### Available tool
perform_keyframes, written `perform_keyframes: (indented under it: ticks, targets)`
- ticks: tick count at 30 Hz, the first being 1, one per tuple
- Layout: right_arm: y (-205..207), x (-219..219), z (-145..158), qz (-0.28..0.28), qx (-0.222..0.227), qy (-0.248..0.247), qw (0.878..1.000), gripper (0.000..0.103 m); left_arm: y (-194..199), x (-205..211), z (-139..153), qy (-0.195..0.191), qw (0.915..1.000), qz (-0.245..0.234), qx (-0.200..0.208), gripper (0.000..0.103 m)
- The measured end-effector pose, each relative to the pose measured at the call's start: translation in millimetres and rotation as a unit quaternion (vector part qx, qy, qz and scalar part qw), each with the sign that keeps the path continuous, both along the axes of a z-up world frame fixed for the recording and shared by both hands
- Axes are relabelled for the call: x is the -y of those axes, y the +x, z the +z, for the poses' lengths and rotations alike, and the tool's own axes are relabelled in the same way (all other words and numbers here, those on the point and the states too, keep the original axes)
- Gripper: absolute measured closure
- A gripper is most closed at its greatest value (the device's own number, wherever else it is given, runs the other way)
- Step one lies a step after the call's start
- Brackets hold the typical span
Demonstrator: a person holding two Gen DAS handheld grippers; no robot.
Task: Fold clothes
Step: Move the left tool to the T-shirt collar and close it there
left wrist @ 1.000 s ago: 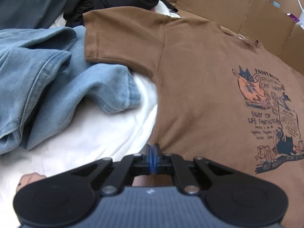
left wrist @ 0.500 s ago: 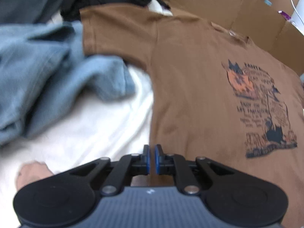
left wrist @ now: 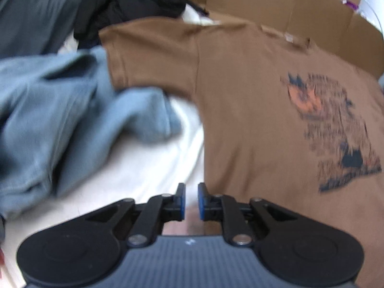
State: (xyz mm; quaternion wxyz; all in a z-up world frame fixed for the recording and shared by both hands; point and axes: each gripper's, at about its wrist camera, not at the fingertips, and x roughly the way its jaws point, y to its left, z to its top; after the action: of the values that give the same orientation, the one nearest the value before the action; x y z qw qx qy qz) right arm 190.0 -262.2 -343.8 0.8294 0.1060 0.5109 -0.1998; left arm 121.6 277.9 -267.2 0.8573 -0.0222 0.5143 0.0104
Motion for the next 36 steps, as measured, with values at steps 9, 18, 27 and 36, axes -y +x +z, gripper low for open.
perform_keyframes:
  ticks: [9,18,27,36]
  targets:
    - [28.2,-7.7,15.6,0.026,0.046,0.005,0.999,0.061,65.5,53.5,19.6,-0.011,0.9949,-0.077,0.063,0.047]
    - [46.2,-16.1,15.3,0.018,0.061,0.019,0.998,0.060,152.8,126.2,7.1,-0.064,0.9889,-0.102,0.088,0.058]
    - [31.0,-12.9,11.6,-0.020,0.065,0.031,0.997,0.053,199.9,185.5,-10.0,-0.069,0.9861,-0.110,0.104,0.069]
    - [15.9,2.7,9.2,-0.039,0.057,0.018,0.997,0.053,232.5,216.5,-40.8,-0.053,0.9900,-0.088,0.096,0.086]
